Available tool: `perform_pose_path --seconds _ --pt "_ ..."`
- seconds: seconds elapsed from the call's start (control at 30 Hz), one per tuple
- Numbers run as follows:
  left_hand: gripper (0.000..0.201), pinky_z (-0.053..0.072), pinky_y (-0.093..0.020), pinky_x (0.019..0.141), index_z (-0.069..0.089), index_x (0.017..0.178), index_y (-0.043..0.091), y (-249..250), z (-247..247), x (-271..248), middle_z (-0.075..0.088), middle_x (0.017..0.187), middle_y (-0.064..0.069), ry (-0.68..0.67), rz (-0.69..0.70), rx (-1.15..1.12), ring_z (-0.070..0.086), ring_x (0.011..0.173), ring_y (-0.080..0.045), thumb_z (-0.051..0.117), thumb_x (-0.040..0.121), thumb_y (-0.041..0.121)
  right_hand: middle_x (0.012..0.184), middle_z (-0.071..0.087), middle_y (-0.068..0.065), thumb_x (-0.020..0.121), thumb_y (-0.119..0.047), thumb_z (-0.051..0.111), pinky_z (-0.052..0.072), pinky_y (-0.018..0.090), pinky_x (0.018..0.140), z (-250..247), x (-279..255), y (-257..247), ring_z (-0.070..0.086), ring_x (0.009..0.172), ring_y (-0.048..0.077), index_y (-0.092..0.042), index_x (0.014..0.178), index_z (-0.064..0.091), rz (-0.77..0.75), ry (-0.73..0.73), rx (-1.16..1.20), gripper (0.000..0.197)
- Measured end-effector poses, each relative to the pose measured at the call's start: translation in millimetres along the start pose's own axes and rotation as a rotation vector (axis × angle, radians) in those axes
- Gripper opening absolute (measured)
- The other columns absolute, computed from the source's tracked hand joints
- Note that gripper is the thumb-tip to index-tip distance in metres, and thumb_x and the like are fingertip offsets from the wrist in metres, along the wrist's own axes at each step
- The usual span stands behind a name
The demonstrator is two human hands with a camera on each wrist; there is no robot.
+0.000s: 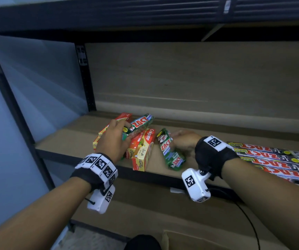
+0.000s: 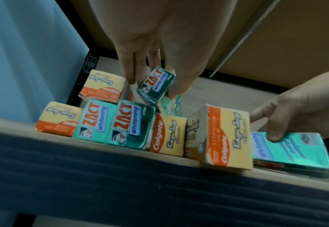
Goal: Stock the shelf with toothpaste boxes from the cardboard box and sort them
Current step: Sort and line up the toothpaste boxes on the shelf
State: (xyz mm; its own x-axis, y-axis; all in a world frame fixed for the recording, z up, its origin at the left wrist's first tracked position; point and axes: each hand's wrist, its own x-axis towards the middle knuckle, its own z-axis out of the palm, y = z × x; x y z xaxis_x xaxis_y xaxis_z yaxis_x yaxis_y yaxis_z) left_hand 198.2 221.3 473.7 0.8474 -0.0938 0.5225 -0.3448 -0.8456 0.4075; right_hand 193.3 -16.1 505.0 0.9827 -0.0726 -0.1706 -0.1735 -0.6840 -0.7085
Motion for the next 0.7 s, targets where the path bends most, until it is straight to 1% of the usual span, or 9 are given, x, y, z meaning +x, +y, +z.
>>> perform_pose_path --seconds 0.03,0.1,0.13,0.23,0.33,0.37,0.43,0.5,0.7 --pt "0.033 0.056 -0.034 0.071 0.054 0.117 0.033 1.0 0.4 -1.2 0.050 0.127 0.003 0.016 -0.004 0.003 0.059 0.104 -0.017 0.070 0.088 0.033 0.109 0.072 0.012 0.076 0.004 0.067 0.058 0.038 0.088 -6.5 -1.0 5.2 0.069 0.101 0.028 -0.008 0.105 0.068 -0.002 0.002 -0.029 0.032" --pt "0.035 0.055 -0.034 0.070 0.054 0.119 0.031 5.8 0.6 -3.3 0.050 0.127 0.002 0.033 0.004 -0.006 0.059 0.104 -0.017 0.071 0.088 0.030 0.103 0.067 0.001 0.081 0.006 0.061 0.054 0.022 0.067 -20.9 -4.8 14.0 0.064 0.093 0.018 -0.017 0.112 0.064 -0.017 0.014 -0.105 0.039" --pt "0.035 0.055 -0.035 0.071 0.055 0.120 0.030 9.0 0.5 -4.2 0.050 0.127 0.002 0.036 0.016 -0.023 0.059 0.104 -0.017 0.071 0.088 0.030 0.104 0.067 0.000 0.081 0.007 0.059 0.051 0.020 0.062 -27.3 -5.0 18.4 0.063 0.091 0.016 -0.019 0.118 0.062 -0.035 0.030 -0.141 0.046" --pt "0.034 0.054 -0.037 0.081 0.057 0.119 0.025 20.2 1.0 -5.7 0.051 0.126 0.000 0.041 0.046 -0.078 0.056 0.108 -0.018 0.070 0.089 0.028 0.111 0.070 0.001 0.080 0.002 0.056 0.058 0.024 0.068 -38.0 -3.3 29.8 0.068 0.093 0.017 -0.029 0.121 0.060 -0.072 0.042 -0.276 0.052" --pt "0.032 0.047 -0.035 0.093 0.059 0.119 0.024 27.5 4.0 -7.7 0.053 0.126 0.000 0.037 0.070 -0.102 0.053 0.114 -0.019 0.069 0.089 0.025 0.117 0.067 -0.001 0.086 -0.003 0.055 0.045 0.011 0.042 -43.8 -3.3 39.2 0.066 0.088 0.016 -0.029 0.120 0.060 -0.115 0.071 -0.383 0.043" --pt "0.031 0.046 -0.037 0.097 0.059 0.118 0.026 29.4 5.3 -8.8 0.053 0.125 0.001 0.033 0.078 -0.108 0.052 0.115 -0.020 0.069 0.089 0.024 0.119 0.067 -0.001 0.087 -0.003 0.056 0.048 0.013 0.047 -44.3 -3.1 41.1 0.066 0.090 0.017 -0.028 0.120 0.060 -0.120 0.083 -0.402 0.041" --pt "0.031 0.045 -0.045 0.100 0.058 0.118 0.029 34.5 8.9 -11.3 0.053 0.123 0.003 0.019 0.093 -0.108 0.052 0.115 -0.019 0.068 0.089 0.026 0.121 0.068 0.000 0.087 -0.003 0.057 0.058 0.026 0.074 -45.3 -2.6 45.6 0.068 0.098 0.019 -0.027 0.118 0.061 -0.124 0.104 -0.394 0.039" --pt "0.032 0.047 -0.042 0.098 0.058 0.119 0.029 39.0 10.8 -13.2 0.054 0.123 0.003 0.010 0.077 -0.127 0.053 0.114 -0.017 0.068 0.089 0.025 0.124 0.068 0.002 0.087 -0.001 0.058 0.056 0.034 0.088 -46.1 0.3 49.4 0.067 0.104 0.020 -0.025 0.124 0.059 -0.109 0.111 -0.405 0.044" --pt "0.029 0.049 -0.036 0.091 0.062 0.115 0.024 37.2 2.8 -15.0 0.055 0.112 0.008 0.136 0.046 -0.270 0.055 0.103 -0.016 0.071 0.087 0.020 0.126 0.066 0.001 0.087 -0.008 0.066 0.053 0.033 0.089 -54.9 -3.2 54.8 0.063 0.111 0.021 -0.027 0.142 0.044 -0.146 0.110 -0.397 0.062"
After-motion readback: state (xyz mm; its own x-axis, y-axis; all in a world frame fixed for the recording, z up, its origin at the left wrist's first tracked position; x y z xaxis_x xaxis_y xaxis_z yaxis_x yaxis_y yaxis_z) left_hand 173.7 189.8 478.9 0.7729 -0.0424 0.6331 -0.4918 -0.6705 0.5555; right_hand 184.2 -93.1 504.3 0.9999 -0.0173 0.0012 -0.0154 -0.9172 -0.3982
